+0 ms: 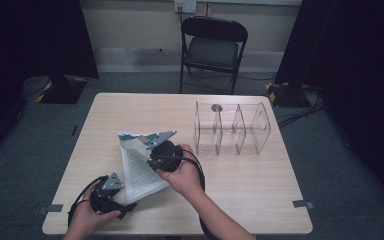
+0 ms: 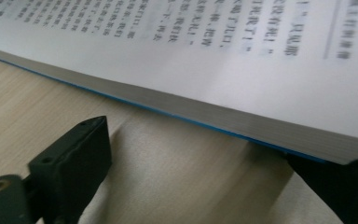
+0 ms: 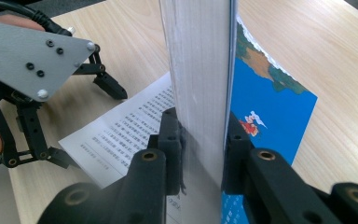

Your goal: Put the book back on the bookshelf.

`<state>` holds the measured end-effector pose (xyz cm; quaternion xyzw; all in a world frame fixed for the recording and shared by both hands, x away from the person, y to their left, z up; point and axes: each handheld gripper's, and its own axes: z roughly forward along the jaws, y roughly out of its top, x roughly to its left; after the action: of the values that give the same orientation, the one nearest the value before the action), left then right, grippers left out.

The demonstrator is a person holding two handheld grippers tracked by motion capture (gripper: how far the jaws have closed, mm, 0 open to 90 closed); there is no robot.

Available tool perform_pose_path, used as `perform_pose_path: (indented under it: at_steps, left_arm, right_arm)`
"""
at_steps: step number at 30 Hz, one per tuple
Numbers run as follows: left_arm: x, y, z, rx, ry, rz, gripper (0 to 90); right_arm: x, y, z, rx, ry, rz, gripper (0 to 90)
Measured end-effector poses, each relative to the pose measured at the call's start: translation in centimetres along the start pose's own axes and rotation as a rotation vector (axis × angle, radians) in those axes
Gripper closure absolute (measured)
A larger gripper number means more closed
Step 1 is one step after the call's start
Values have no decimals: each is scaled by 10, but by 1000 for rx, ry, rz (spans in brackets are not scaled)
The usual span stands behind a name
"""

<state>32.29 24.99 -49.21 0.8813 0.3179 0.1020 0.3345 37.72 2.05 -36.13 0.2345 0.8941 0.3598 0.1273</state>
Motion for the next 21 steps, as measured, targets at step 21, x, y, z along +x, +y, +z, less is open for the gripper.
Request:
perform_pose_path:
  at_steps: [21]
  left_arm:
    - [14, 0, 1, -39, 71, -65, 166]
  right_arm:
    - [-7, 2, -8, 7, 11, 25, 749]
